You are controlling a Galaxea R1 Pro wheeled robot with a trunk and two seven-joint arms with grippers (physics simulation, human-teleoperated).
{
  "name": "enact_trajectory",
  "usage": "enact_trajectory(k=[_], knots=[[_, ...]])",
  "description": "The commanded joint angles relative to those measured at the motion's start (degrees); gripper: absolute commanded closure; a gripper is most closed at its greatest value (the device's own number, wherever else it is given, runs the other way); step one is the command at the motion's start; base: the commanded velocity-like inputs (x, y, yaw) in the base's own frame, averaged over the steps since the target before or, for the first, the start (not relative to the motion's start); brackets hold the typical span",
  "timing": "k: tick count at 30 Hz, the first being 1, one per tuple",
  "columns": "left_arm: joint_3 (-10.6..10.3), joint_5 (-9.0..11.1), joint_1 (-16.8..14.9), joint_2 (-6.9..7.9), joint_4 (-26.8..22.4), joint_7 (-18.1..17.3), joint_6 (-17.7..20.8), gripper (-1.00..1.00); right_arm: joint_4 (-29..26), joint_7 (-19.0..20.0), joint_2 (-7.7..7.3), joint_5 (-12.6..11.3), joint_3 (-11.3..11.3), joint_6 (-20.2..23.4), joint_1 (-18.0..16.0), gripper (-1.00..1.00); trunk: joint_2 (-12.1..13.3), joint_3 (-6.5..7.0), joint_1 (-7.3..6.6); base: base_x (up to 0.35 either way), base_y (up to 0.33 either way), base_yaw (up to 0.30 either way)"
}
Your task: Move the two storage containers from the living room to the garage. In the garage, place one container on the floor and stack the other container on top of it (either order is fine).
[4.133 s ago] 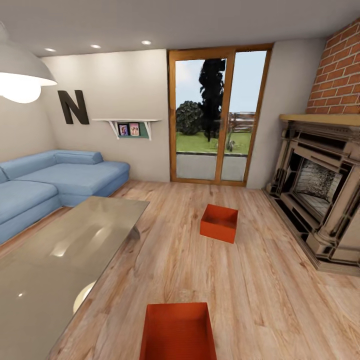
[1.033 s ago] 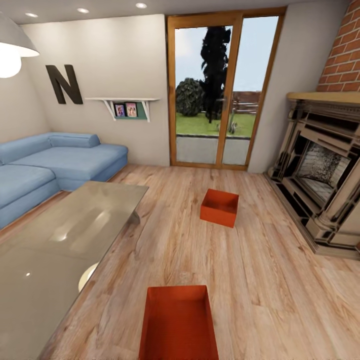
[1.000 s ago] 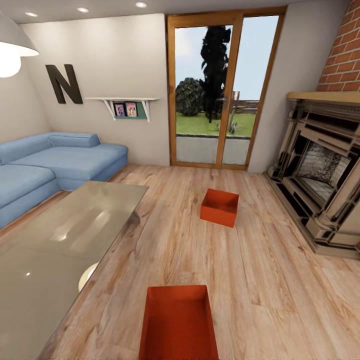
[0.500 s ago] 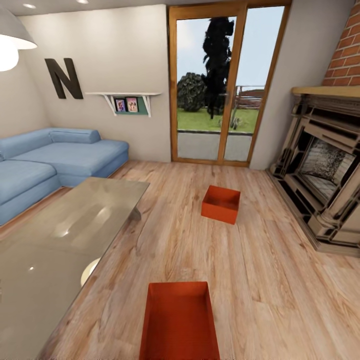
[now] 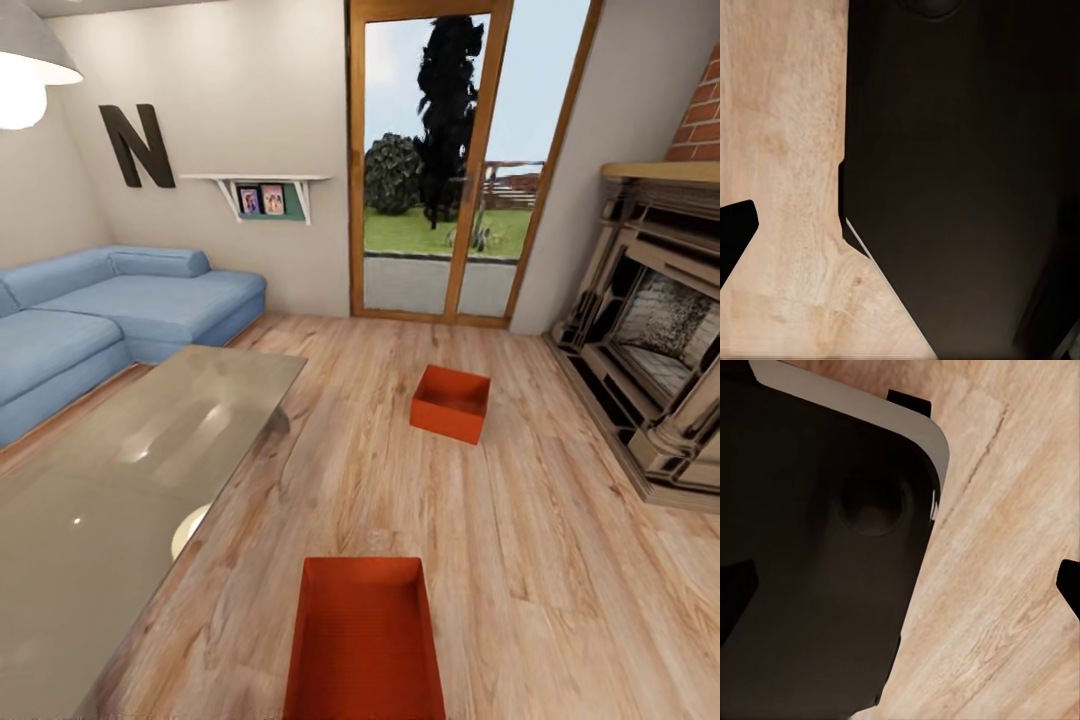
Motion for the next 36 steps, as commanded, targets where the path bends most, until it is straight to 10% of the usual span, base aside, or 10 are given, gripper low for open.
enact_trajectory(k=[1, 36], knots=[[0.0, 0.6, 0.0, 0.0, 0.0, 0.0, -0.1, -1.0, 0.2, 0.0, 0.03, -0.5, 0.5, -0.3, 0.0, -1.0, 0.0, -0.14, 0.0, 0.0, 0.0, 0.081], [0.0, 0.6, 0.0, 0.02, 0.0, 0.0, -0.2, -1.0, 0.2, 0.0, 0.02, -0.6, 0.4, -0.4, 0.0, -1.0, 0.0, -2.74, 0.0, 0.0, 0.0, 0.058]])
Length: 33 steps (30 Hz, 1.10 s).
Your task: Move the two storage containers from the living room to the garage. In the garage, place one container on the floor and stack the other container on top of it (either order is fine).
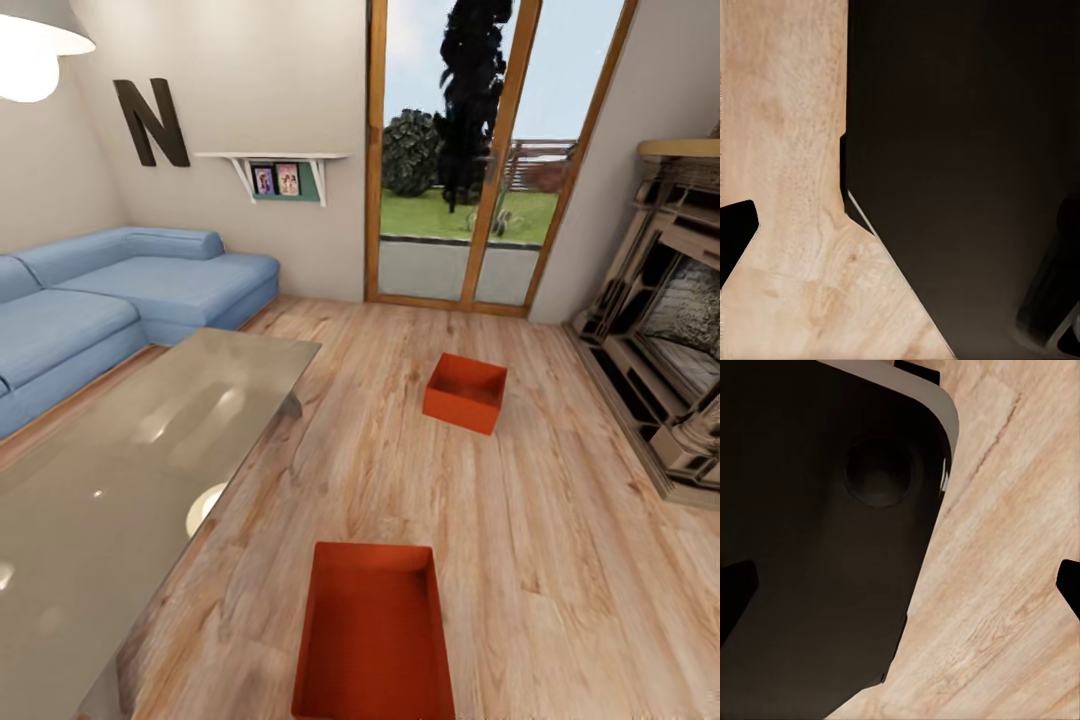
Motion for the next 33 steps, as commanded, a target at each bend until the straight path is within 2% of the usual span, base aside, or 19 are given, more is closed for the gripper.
enact_trajectory(k=[1, 10, 21, 33], knots=[[0.0, 0.6, 0.0, 0.01, 0.0, 0.0, -0.1, -1.0, 0.2, 0.0, 0.04, -0.5, 0.5, -0.3, -0.1, -1.0, 0.0, -0.04, 0.0, 0.0, 0.0, -0.245], [0.0, 0.6, 0.0, 0.0, 0.0, 0.0, -0.1, -1.0, 0.2, 0.0, 0.05, -0.5, 0.5, -0.3, -0.1, -1.0, 0.0, -0.04, 0.0, 0.0, 0.0, -0.214], [0.0, 0.6, 0.0, 0.01, 0.0, 0.0, -0.1, -1.0, 0.2, 0.0, 0.05, -0.5, 0.5, -0.2, -0.1, -1.0, 0.0, -0.12, 0.0, 0.0, 0.0, -0.014], [0.0, 0.6, 0.0, -0.01, 0.0, 0.0, -0.1, -1.0, 0.2, 0.0, 0.05, -0.5, 0.4, -0.2, -0.1, -1.0, 0.0, -1.13, 0.0, 0.0, 0.0, 0.0]])
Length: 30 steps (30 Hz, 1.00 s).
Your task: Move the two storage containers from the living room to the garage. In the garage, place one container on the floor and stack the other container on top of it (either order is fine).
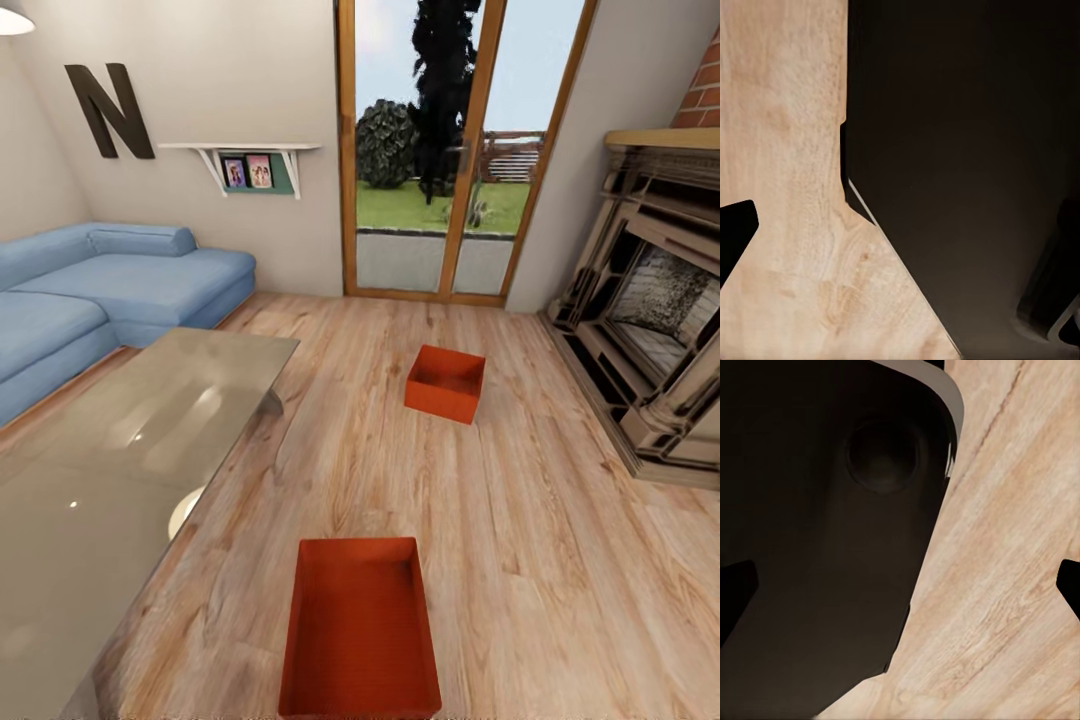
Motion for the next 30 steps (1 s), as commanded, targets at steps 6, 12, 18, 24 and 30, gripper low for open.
enact_trajectory(k=[6, 12, 18, 24, 30], knots=[[0.0, 0.6, 0.0, -0.01, 0.0, 0.0, -0.1, -1.0, 0.2, 0.0, 0.03, -0.5, 0.5, -0.3, 0.0, -1.0, 0.0, -0.59, 0.0, 0.0, 0.0, 0.0], [0.0, 0.6, 0.0, -0.01, 0.0, 0.0, -0.1, -1.0, 0.2, 0.0, 0.03, -0.5, 0.5, -0.3, 0.0, -1.0, 0.0, -1.15, 0.0, 0.0, 0.0, 0.0], [0.0, 0.6, 0.0, -0.02, 0.0, 0.0, -0.1, -1.0, 0.2, 0.0, 0.03, -0.5, 0.5, -0.3, 0.0, -1.0, 0.0, -1.7, 0.0, 0.0, 0.0, 0.0], [0.0, 0.6, 0.0, -0.02, 0.0, 0.0, -0.1, -1.0, 0.2, 0.0, -0.02, -0.5, 0.5, -0.3, 0.0, -1.0, 0.0, -2.25, 0.0, 0.0, 0.0, 0.0], [0.0, 0.6, 0.0, -0.02, 0.0, 0.0, -0.1, -1.0, 0.2, 0.0, -0.04, -0.5, 0.5, -0.3, 0.0, -1.0, 0.0, -2.8, 0.0, 0.0, 0.0, 0.0]])
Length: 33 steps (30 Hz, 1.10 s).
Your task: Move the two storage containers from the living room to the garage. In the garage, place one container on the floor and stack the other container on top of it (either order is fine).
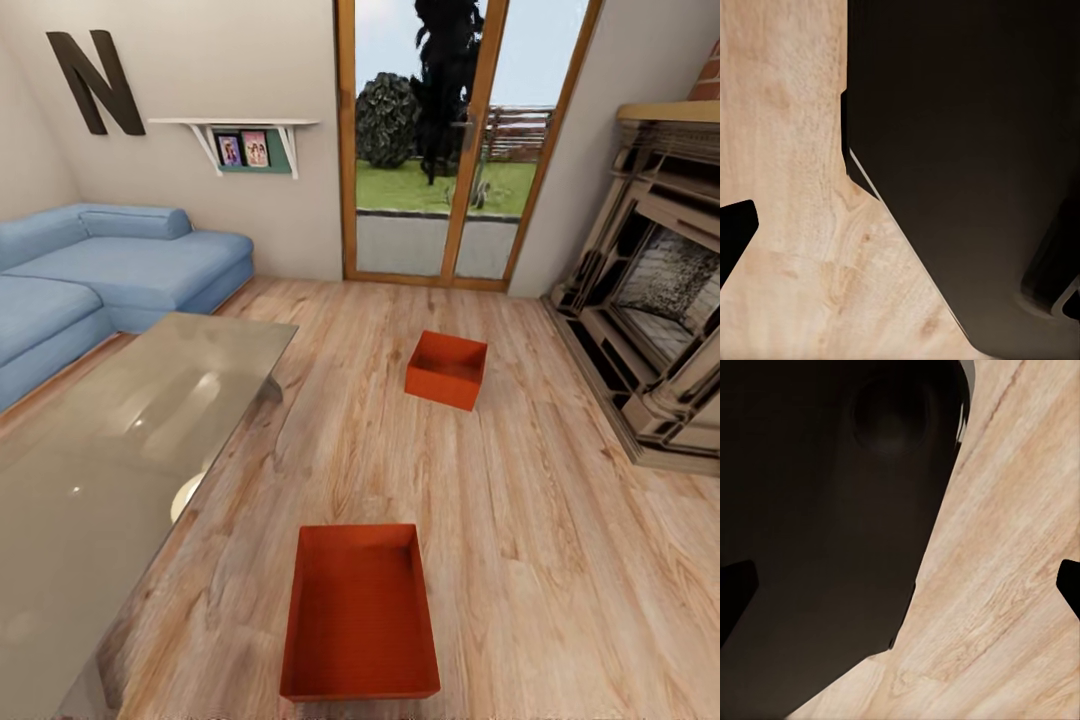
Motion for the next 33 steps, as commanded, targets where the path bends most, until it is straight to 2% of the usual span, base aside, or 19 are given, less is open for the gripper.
enact_trajectory(k=[1, 33], knots=[[0.0, 0.6, 0.0, 0.0, 0.0, 0.0, -0.1, -1.0, 0.2, 0.0, 0.04, -0.5, 0.5, -0.3, 0.0, -1.0, 0.0, -0.13, 0.0, 0.0, 0.0, 0.0], [0.0, 0.6, 0.0, 0.0, 0.0, 0.0, -0.1, -1.0, 0.2, 0.0, 0.02, -0.5, 0.5, -0.3, 0.0, -1.0, 0.0, -3.08, 0.0, 0.0, 0.0, 0.0]])
